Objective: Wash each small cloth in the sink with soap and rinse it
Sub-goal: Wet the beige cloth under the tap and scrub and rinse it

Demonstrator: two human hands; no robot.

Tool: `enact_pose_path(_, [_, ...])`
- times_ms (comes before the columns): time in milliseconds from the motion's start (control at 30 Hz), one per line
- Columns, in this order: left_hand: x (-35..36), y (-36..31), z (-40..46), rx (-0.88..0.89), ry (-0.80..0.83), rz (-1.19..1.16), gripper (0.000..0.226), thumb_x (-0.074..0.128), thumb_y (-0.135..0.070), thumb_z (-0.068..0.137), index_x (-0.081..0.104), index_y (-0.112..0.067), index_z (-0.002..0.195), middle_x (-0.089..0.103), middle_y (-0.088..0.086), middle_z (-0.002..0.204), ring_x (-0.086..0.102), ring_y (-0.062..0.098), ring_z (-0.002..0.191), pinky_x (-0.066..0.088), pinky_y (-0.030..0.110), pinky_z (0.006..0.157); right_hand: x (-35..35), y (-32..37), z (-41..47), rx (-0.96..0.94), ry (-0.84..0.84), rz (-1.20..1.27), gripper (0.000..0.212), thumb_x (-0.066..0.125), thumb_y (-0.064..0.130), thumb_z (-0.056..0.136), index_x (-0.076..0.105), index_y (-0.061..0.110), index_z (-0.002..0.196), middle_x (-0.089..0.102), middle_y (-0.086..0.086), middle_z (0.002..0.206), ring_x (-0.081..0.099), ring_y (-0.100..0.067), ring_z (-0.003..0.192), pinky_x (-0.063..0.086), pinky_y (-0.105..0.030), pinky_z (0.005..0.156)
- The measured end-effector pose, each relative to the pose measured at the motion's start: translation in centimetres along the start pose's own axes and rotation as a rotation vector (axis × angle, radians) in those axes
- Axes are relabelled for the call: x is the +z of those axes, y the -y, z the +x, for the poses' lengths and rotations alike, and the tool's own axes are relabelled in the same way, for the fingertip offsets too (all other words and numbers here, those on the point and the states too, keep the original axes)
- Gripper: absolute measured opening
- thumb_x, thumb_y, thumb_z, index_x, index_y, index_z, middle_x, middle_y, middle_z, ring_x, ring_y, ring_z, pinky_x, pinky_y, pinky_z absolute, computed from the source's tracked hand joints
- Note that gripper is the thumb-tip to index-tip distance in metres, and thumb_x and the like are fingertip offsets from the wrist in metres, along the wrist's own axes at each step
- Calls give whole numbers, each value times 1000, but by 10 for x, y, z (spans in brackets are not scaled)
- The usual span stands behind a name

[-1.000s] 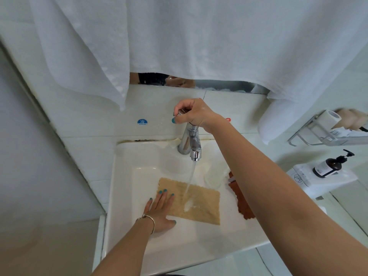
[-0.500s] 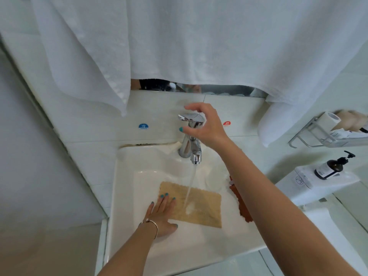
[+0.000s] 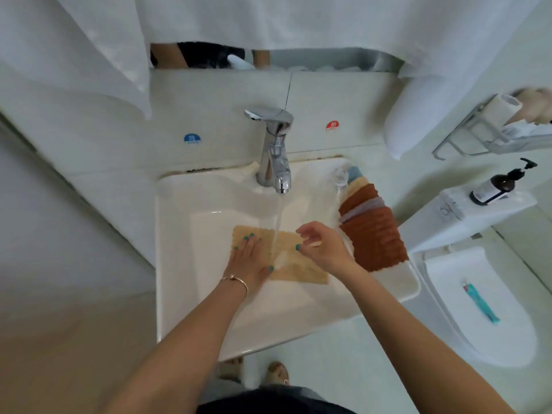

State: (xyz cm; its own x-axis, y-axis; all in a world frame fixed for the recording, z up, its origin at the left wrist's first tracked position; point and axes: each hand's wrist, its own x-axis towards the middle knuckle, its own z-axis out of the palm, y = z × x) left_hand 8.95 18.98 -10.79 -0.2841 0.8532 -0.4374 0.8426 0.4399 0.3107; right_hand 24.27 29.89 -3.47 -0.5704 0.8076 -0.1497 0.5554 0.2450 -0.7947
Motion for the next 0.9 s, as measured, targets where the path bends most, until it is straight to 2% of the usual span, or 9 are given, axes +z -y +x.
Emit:
enact_pose_path(67, [4, 5, 3, 13, -7, -21, 76, 39, -45, 101, -5, -15, 154, -14, 6, 162, -13, 21, 149, -3, 39, 119, 11, -30, 3, 66, 92, -242, 41, 75, 14, 81, 62, 14, 120, 61, -4, 118, 58, -23, 108, 39, -24, 91])
enact_pose_path(167, [9, 15, 1, 23, 44, 37, 79, 33, -53, 100, -13, -17, 153, -23, 4, 160, -19, 18, 147, -6, 38, 119, 25, -53, 10, 49, 231, -559, 70, 67, 35, 88, 35, 11, 146, 34, -8, 153, 30, -27, 143, 28, -32, 111])
enact_pose_path(233, [12, 24, -6, 12, 64, 50, 81, 30, -56, 99, -18, -20, 152, -28, 2, 158, -24, 15, 146, -8, 36, 119, 31, -56, 11, 67, 326, -641, 84, 61, 44, 90, 16, 12, 153, 12, -5, 162, 10, -28, 150, 25, -43, 115])
enact_pose_path(300, [13, 37, -16, -16, 77, 46, 81, 29, -58, 98, -21, -22, 151, -30, 1, 157, -26, 14, 145, -9, 35, 119, 39, -58, 13, 68, 411, -720, 93, 55, 53, 91, -1, 16, 156, -7, 0, 164, -4, -23, 151, 15, -48, 119])
enact_pose_path(433, [7, 54, -47, -142, 174, 225, 82, 29, -60, 97, -18, -22, 152, -26, 1, 159, -20, 17, 147, -10, 45, 118, 63, -54, 4, -9, 557, -871, 89, 37, 62, 95, -14, 18, 154, -22, 3, 161, -20, -19, 148, -1, -51, 120])
enact_pose_path(500, [-4, 52, -51, -181, 184, 303, 80, 30, -62, 96, -8, -23, 154, -15, 2, 162, -12, 23, 149, -11, 50, 116, 70, -50, -2, -38, 581, -892, 84, 30, 60, 98, -17, 18, 153, -24, 3, 161, -24, -18, 147, -5, -52, 119])
enact_pose_path(567, [-12, 51, -48, -206, 147, 262, 79, 33, -63, 95, -3, -25, 154, -12, 4, 162, -13, 26, 149, -10, 50, 117, 67, -49, -7, -37, 591, -930, 83, 26, 61, 98, -19, 18, 153, -25, 3, 160, -25, -17, 147, -8, -53, 119])
enact_pose_path(700, [-1, 48, -46, -145, 193, 234, 84, 32, -62, 95, -18, -26, 152, -28, 1, 158, -21, 19, 147, -12, 50, 117, 45, -57, -17, -5, 641, -1039, 86, 24, 65, 96, -21, 18, 152, -25, 3, 160, -22, -16, 148, -12, -54, 117])
enact_pose_path(900, [23, 13, -33, 38, 152, 209, 88, 26, -66, 94, -18, -18, 152, -24, -3, 159, -19, 10, 147, -12, 50, 117, -16, -77, -20, 156, 658, -1135, 90, 32, 67, 94, -18, 21, 153, -22, 5, 161, -14, -14, 149, -10, -55, 117])
